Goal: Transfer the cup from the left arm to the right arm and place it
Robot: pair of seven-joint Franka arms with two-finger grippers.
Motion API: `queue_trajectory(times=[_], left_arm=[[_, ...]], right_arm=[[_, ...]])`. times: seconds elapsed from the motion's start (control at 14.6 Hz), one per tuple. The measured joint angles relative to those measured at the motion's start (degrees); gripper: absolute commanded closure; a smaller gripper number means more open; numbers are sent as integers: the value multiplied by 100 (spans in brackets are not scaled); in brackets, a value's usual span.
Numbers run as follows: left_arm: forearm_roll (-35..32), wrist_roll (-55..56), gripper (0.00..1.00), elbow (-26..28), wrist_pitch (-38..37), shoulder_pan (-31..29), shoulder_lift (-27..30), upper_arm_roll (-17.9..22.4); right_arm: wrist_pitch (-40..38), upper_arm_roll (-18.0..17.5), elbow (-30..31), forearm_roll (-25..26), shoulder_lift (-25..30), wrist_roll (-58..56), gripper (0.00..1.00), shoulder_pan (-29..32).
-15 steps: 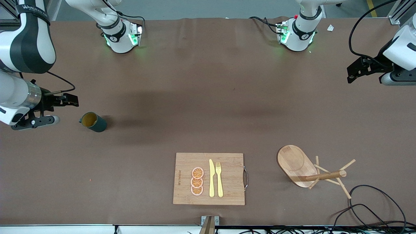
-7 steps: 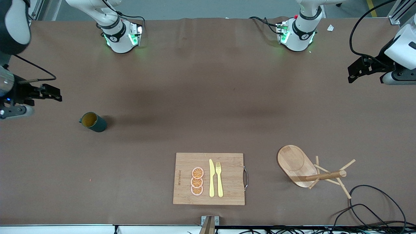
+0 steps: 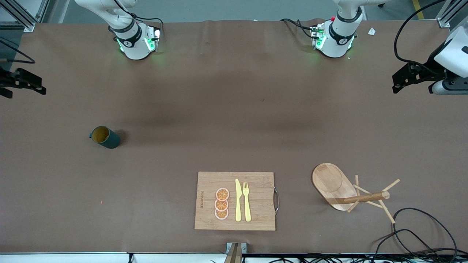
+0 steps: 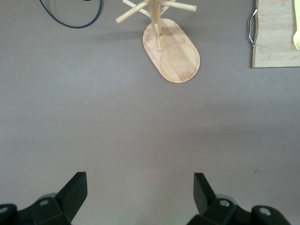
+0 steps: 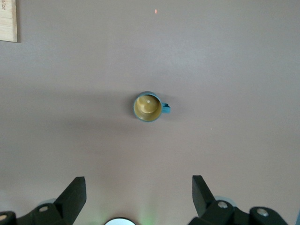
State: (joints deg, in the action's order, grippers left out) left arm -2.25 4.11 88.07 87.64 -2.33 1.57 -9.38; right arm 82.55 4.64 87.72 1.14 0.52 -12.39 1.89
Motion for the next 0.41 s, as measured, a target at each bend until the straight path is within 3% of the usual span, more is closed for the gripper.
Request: queue_trajectory(times=[0.41], left_arm=[[0, 0, 0, -27, 0, -12, 0, 17]], right_arm=[[-117, -14, 11, 0, 247, -41, 0, 70]])
